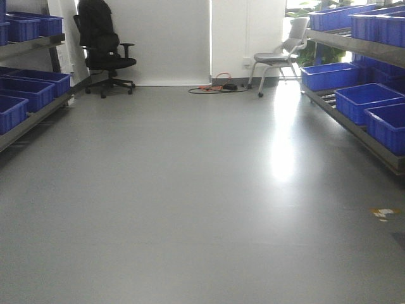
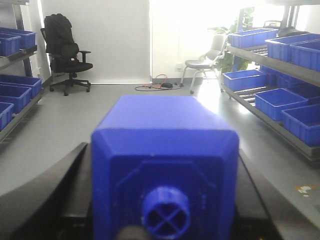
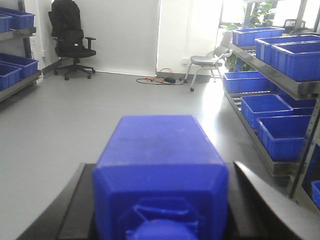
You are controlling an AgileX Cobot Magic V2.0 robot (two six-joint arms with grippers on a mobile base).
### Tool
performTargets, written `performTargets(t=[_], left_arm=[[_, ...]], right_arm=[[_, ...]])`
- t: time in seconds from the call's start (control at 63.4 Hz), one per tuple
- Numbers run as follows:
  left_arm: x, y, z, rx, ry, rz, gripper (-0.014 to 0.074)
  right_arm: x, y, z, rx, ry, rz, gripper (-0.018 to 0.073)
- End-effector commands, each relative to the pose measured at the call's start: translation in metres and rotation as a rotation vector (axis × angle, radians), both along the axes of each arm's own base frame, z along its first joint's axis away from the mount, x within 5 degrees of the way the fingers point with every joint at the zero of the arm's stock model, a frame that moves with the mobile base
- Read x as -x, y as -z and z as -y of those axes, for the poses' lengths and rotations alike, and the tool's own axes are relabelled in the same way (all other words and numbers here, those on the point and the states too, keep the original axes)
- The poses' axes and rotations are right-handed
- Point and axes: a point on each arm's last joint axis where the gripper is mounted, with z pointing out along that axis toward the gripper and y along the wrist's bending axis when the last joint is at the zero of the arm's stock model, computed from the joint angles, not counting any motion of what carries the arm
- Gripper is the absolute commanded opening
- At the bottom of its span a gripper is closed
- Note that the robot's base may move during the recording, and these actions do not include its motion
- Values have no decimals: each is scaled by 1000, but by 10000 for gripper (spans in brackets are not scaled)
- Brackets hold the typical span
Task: Pick and sort blue part to right shelf
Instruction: 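Drive the base up to the shelf of blue bins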
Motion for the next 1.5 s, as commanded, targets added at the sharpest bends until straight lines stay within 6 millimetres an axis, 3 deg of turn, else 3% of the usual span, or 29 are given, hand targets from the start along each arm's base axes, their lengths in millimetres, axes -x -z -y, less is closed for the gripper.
performTargets(t=[0.0,1.483], left_arm=[[2,-16,-2,29,-16,98,386],[2,-16,-2,29,-16,98,386]], right_arm=[[2,-19,0,4,6,125,407],[2,-19,0,4,6,125,407]])
